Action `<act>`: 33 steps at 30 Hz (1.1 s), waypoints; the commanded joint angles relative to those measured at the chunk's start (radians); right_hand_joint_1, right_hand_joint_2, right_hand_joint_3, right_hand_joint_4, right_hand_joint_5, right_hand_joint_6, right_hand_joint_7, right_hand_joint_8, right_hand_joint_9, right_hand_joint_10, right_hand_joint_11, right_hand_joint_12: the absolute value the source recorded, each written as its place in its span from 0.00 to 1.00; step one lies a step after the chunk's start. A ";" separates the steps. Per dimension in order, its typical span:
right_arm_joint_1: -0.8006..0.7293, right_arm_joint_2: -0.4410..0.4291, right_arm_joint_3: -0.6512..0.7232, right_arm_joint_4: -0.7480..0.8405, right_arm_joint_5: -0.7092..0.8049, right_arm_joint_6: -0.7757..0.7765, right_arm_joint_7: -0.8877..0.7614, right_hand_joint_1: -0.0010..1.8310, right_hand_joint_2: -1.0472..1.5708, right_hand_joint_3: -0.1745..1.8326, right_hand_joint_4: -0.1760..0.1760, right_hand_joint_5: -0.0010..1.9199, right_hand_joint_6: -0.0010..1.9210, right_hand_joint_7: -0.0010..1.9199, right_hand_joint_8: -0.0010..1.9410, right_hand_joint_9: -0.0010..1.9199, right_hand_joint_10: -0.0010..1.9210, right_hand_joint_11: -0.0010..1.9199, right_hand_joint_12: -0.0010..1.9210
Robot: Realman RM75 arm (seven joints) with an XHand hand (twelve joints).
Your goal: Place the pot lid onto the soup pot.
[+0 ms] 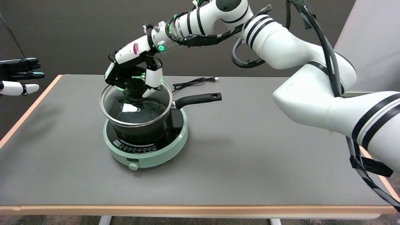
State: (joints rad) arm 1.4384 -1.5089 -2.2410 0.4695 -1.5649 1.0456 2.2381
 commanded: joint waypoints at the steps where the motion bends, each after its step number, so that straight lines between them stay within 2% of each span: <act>1: 0.031 -0.074 -0.014 -0.118 -0.066 0.008 0.016 0.74 0.69 0.56 1.00 0.26 0.90 0.43 0.83 0.41 1.00 0.41 1.00; 6: 0.047 -0.076 -0.022 -0.118 -0.068 -0.010 0.016 0.74 0.69 0.56 1.00 0.26 0.90 0.43 0.83 0.41 1.00 0.41 1.00; 7: 0.075 -0.085 -0.056 -0.103 -0.112 0.002 0.059 0.74 0.69 0.56 1.00 0.26 0.90 0.43 0.83 0.41 1.00 0.41 1.00; 8: 0.156 -0.114 -0.160 -0.055 -0.253 0.055 0.194 0.74 0.69 0.56 1.00 0.26 0.90 0.43 0.83 0.41 1.00 0.41 1.00; 9: 0.046 -0.072 -0.015 -0.125 -0.049 -0.031 -0.002 0.74 0.69 0.56 1.00 0.26 0.90 0.43 0.83 0.42 1.00 0.41 1.00; 15: 0.077 -0.083 -0.034 -0.118 -0.102 -0.050 0.016 0.74 0.69 0.56 1.00 0.27 0.90 0.43 0.83 0.42 1.00 0.41 1.00; 33: 0.070 -0.095 -0.044 -0.152 -0.091 -0.074 0.016 0.74 0.69 0.57 1.00 0.27 0.90 0.44 0.83 0.43 1.00 0.42 1.00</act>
State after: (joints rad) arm 1.5054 -1.5911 -2.2774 0.3427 -1.6480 1.0022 2.2541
